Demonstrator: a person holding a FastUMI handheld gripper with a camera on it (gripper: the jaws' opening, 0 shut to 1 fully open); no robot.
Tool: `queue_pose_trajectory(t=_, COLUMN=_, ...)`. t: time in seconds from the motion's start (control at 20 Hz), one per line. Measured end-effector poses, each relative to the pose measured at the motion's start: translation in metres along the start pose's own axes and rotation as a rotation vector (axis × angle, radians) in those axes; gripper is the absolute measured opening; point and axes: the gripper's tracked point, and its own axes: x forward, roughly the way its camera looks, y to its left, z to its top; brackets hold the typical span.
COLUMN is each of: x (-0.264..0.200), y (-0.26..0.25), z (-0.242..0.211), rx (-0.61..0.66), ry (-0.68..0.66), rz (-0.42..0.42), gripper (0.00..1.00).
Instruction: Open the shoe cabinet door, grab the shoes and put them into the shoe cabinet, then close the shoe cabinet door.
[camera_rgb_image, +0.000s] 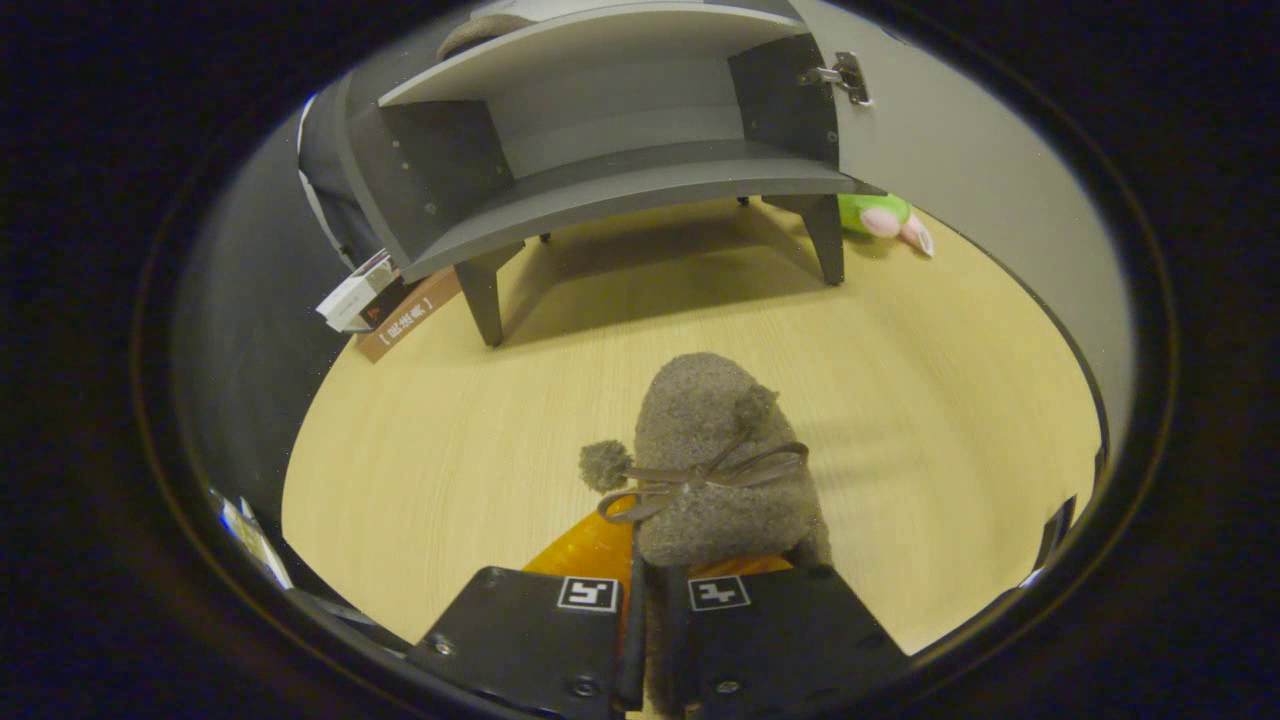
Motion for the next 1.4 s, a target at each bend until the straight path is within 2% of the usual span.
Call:
queue_pose_trajectory(t=0.1, x=-0.011, y=0.005, z=0.006, rx=-0.028, ry=-0.018, rz=0.012, gripper=0.08)
queue_pose_trajectory(t=0.25, x=-0.043, y=0.012, z=0.026, rx=-0.082, ry=-0.094, rz=0.014, gripper=0.07)
queue_pose_trajectory(t=0.65, x=-0.151, y=0.032, z=0.129, rx=-0.109, ry=-0.356, rz=0.037, gripper=0.07)
queue_pose_trajectory(t=1.0, x=-0.216, y=0.043, z=0.218, rx=-0.121, ry=-0.519, rz=0.043, gripper=0.07)
queue_pose_trajectory(t=1.25, x=-0.227, y=0.058, z=0.29, rx=-0.127, ry=-0.599, rz=0.076, gripper=0.07)
queue_pose_trajectory(t=1.4, x=-0.228, y=0.065, z=0.332, rx=-0.153, ry=-0.649, rz=0.069, gripper=0.07)
